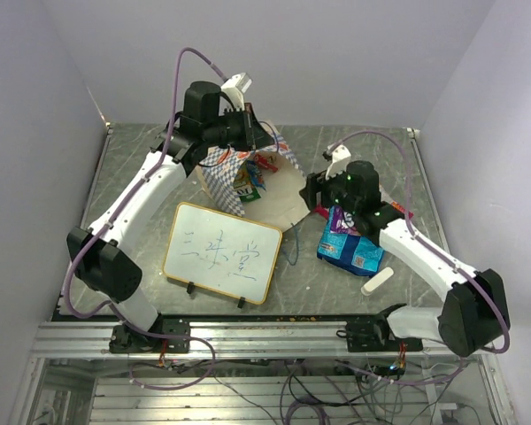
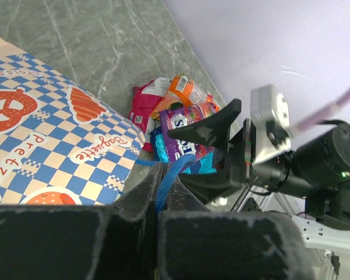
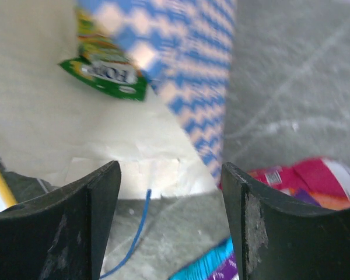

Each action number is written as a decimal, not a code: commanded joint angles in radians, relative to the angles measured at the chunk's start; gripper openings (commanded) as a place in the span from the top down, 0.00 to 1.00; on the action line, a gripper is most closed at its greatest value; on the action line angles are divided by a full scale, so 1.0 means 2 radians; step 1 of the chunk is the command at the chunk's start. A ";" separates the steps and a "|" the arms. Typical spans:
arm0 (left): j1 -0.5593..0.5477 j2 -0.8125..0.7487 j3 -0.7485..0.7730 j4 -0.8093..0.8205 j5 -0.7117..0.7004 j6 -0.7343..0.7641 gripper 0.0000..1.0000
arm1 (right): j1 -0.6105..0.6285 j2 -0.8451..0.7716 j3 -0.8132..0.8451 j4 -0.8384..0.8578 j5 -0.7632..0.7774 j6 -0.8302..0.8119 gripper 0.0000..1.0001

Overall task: Take the snacks out of the paper bag
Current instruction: Take out the snack from the paper bag.

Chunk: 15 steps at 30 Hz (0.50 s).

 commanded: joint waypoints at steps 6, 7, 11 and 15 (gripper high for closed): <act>-0.001 0.017 0.035 -0.030 -0.030 -0.017 0.93 | 0.078 0.086 -0.041 0.283 -0.122 -0.047 0.44; -0.001 0.019 0.038 -0.039 -0.035 -0.017 0.93 | 0.086 0.101 -0.036 0.298 -0.124 -0.050 0.48; 0.001 0.026 0.052 -0.062 -0.049 -0.020 0.93 | 0.114 0.176 0.000 0.320 -0.083 -0.063 0.57; 0.001 0.029 0.054 -0.075 -0.056 -0.023 0.93 | 0.120 0.251 0.041 0.333 0.005 -0.066 0.59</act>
